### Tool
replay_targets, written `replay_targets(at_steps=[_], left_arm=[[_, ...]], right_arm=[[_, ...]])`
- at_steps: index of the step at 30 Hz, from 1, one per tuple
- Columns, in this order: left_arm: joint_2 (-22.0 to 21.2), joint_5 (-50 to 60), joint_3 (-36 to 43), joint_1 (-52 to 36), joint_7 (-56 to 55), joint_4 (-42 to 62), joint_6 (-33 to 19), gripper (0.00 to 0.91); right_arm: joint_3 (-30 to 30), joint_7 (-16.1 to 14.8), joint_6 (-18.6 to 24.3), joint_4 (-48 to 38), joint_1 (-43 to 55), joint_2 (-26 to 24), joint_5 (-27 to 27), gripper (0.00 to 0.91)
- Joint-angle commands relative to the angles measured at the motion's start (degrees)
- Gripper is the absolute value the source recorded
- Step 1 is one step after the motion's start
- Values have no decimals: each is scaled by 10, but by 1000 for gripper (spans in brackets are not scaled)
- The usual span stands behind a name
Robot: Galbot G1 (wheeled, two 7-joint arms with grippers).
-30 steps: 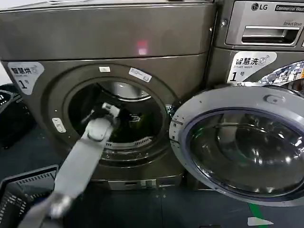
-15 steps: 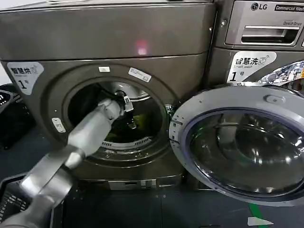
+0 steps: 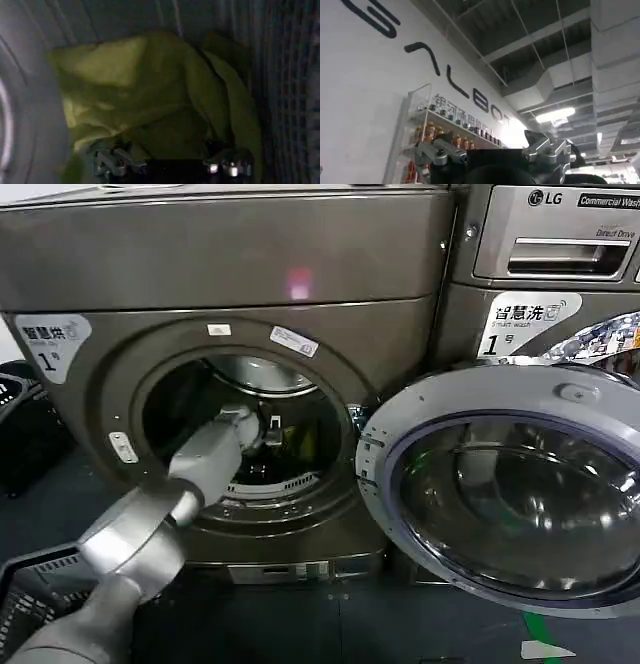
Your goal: Grasp the clothes from the dryer.
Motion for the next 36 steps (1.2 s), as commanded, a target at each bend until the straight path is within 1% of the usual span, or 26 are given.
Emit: replay_targets(at_steps=[1,8,12,13,14,15,36], left_arm=[[-18,24,15,5,-20,44,-5,907],[-19,6,7,21,-54,46,14,907],[-23,6,2,29,-51,49,14,907],[-24,5,1,30,-50,51,13,660],[-25,6,0,30,-46,52,13,102],[-25,6,0,30,-46,52,12,0],[-27,-19,-3,2,-12,49,-5,0]], right_arm=[[0,0,1,3,-1,0,0,907],[-5,-1,2,3,5,-2,-2,907],[-10,-1,3,3,8,-3,-5,907],[-10,-2,3,3,9,-3,-5,907],[-11,-1,3,3,10,-3,-6,907],[-11,-2,3,2,10,-3,-7,907],[-31,-3,7,-1,26,0,-18,907]])
